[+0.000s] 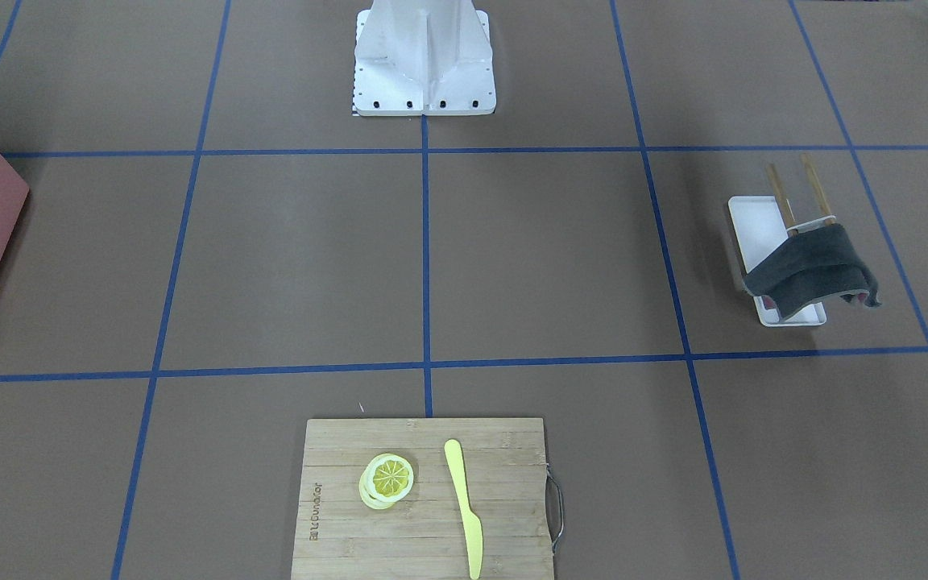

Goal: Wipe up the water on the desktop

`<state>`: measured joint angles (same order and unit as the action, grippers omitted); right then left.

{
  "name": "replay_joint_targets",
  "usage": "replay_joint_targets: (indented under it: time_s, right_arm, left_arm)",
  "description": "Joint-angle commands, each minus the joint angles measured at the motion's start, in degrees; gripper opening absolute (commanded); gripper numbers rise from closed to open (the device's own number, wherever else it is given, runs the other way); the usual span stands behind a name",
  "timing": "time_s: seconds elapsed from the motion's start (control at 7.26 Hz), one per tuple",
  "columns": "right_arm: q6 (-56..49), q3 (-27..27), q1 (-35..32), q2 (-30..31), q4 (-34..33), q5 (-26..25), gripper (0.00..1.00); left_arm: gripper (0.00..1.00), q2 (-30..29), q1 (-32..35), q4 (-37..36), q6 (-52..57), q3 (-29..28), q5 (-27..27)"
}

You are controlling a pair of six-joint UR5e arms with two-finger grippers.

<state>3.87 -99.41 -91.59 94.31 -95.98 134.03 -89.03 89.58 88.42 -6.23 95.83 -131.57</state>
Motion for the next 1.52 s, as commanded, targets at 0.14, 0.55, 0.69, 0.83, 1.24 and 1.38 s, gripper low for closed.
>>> replay_joint_targets:
  time_s: [0.14,0.55,0.69,0.83,1.24,1.38]
  right_arm:
    - [0.0,0.0,0.1,-0.1,0.1,-0.3,1.0]
    - [0.0,0.0,0.1,-0.2,0.1,-0.1,1.0]
    - [-0.6,-0.3,0.1,-0.4,0.4,0.4,1.0]
    - [-0.8,-0.1,1.1,-1.2,0.5,-0.4,1.0]
    - [-0.2,0.0,1.9,-2.0,0.5,-0.5,1.0]
    - [-0.4,0.2,2.0,-1.2,0.8,-0.1,1.0]
  left_arm:
    - [0.98,-0.9,0.0,0.0,0.0,0.7,0.0]
    - [0.98,-0.6,-0.1,0.1,-0.6,1.1,-0.3]
    - [0.98,-2.5,-0.3,0.1,-0.8,2.9,-1.4]
    - [0.98,-3.4,-0.4,0.2,-0.8,3.5,-1.7]
    - [0.98,-7.1,-3.2,2.7,-18.3,3.0,-10.6]
    - [0.98,-7.1,-7.4,8.6,-26.5,2.8,-11.7]
